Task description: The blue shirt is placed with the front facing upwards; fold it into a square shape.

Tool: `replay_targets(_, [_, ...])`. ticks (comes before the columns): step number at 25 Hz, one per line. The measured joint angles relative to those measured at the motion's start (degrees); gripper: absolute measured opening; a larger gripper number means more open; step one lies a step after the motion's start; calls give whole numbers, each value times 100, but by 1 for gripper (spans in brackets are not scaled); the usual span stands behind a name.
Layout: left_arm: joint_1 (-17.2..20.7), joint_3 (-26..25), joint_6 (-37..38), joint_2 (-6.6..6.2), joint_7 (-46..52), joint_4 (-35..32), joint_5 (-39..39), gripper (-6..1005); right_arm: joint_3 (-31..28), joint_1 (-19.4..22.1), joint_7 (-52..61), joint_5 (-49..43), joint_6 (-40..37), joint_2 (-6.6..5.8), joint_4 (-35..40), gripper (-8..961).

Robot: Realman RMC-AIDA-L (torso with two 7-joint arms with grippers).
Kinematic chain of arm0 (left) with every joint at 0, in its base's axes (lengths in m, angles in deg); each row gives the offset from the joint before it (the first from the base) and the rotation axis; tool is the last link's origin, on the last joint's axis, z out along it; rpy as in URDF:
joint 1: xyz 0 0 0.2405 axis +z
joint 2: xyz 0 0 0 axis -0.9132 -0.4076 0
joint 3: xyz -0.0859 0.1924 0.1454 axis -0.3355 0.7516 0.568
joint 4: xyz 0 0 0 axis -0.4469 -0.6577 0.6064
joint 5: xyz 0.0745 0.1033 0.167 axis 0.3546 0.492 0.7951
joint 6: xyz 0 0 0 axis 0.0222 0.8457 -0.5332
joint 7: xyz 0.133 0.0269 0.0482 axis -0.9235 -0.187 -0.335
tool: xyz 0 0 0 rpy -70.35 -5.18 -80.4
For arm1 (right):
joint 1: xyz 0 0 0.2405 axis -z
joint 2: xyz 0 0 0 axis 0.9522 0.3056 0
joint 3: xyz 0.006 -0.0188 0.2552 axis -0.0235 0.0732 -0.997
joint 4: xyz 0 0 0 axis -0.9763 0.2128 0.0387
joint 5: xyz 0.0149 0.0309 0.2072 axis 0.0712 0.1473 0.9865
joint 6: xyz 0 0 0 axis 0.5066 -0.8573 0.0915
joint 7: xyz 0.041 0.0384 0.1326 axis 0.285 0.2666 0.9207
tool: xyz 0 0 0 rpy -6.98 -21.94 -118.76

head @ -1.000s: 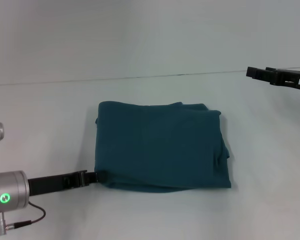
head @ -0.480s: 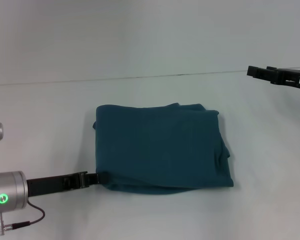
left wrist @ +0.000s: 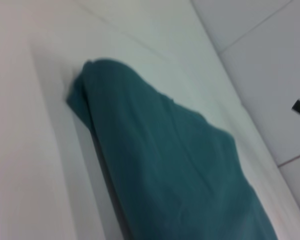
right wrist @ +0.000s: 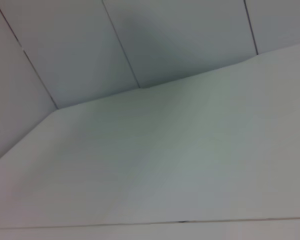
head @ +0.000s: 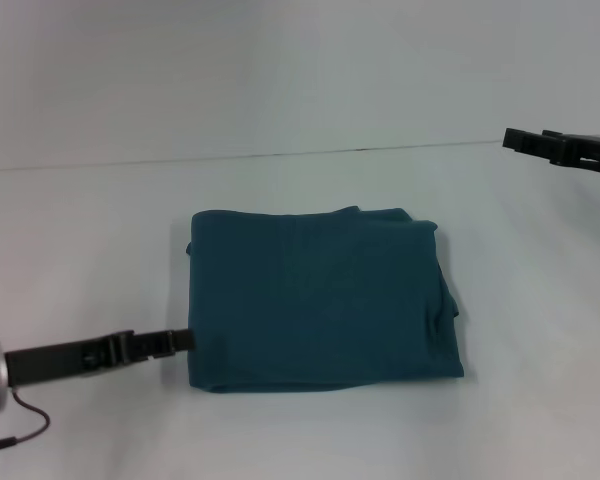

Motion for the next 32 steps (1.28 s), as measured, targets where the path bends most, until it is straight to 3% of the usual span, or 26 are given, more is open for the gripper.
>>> replay_targets(10, [-88, -714, -42, 40, -430, -202, -455, 533, -306, 81, -198, 37, -366, -46, 43, 708])
replay_targets(15, [-148, -717, -63, 51, -678, -197, -839, 758, -801, 158, -808, 39, -1143, -51, 43, 712])
replay_targets(21, [-168, -718, -81, 127, -1107, -211, -975, 947, -1129, 355, -1646, 40, -2048, -62, 42, 716])
replay_targets(27, [-136, -706, -41, 181, -1666, -207, -981, 937, -1268, 539, -2329, 24, -2735, -69, 42, 894])
replay_targets(32, [-108, -666, 302, 190, -2244, -171, -973, 934, -1175, 555, -2612, -144, -3085, -75, 43, 912])
